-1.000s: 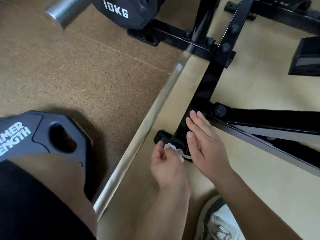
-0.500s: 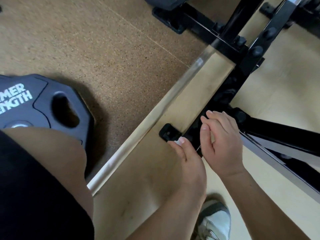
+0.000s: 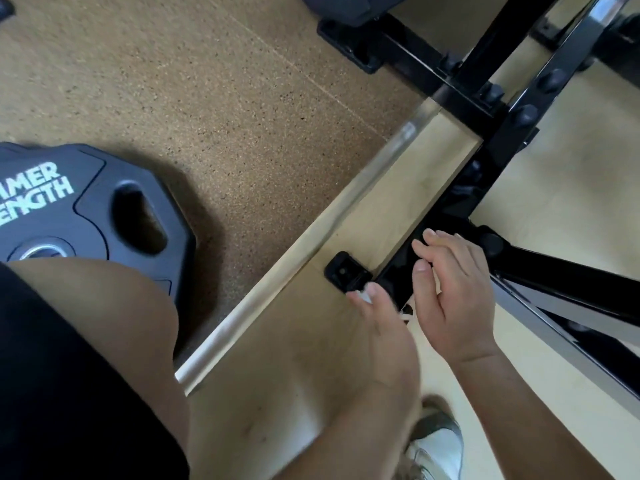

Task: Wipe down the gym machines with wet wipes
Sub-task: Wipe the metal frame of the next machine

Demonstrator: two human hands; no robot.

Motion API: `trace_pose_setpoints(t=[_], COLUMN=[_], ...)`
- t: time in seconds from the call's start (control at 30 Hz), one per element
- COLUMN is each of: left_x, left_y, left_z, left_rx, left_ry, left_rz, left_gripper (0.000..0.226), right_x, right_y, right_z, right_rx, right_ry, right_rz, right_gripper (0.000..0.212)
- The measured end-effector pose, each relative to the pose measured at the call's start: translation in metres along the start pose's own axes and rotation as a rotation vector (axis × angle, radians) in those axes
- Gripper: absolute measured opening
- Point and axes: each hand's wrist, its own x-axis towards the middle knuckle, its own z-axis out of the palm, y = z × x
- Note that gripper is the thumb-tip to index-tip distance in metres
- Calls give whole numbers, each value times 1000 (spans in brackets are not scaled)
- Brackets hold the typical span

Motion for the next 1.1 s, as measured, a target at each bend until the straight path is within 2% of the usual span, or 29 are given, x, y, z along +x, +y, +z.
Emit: trace_pose_setpoints(t=[0.03,0.1,0.2,0.27,0.33,0.37,0.43,0.47,0.57,0.63,0.7,0.73,0.83,0.93,1.0,1.07,1.1], left_x=[14,27,-17,-45,-58,-42,-24,-16,-6,-13,-25,-26,-10,18,18,10,3], left_y=[-4,-11,9,14,28,14,23,23,17,14,16,18,33,37,40,32,28], left_z=[-6,-8,8,13,7,5,7,1,1,6,12,13,7,-7,-8,3,10], left_rx=[-52,-59,62,209,372,346,282,224,156,153,134,99,-71,-87,-148,-212,-209], left_ry=[-21,-33,-6,-62,-83,-35,114,122,49,27,29,42,41,111,122,134,140], left_rz=[-23,-57,3,179,202,198,139,123,142,237,231,195,57,-75,-95,-128,-111], left_gripper=[109,113,82,65,62,72,113,124,120,127,132,131,107,80,66,60,67], right_x=[0,2,2,2,3,3,5,5,6,5,5,6,6,5,6,6,5], right_y=[0,1,-2,-5,-7,-6,-3,-1,-1,-2,-2,-3,-4,-2,-3,-3,-4], right_z=[-2,-4,-1,-1,-3,-5,-9,-12,-13,-12,-11,-11,-12,-12,-12,-11,-11], right_rx=[2,11,5,9,21,28,36,38,52,52,57,62,86,99,103,92,85], right_ry=[-6,-8,-5,0,-10,-27,-57,-63,-66,-65,-55,-50,-51,-58,-56,-50,-50], right_rz=[-4,-2,30,76,90,84,54,45,53,65,81,86,91,86,86,91,98], right_gripper=[31,31,32,33,34,34,33,33,34,35,35,36,38,38,37,37,37])
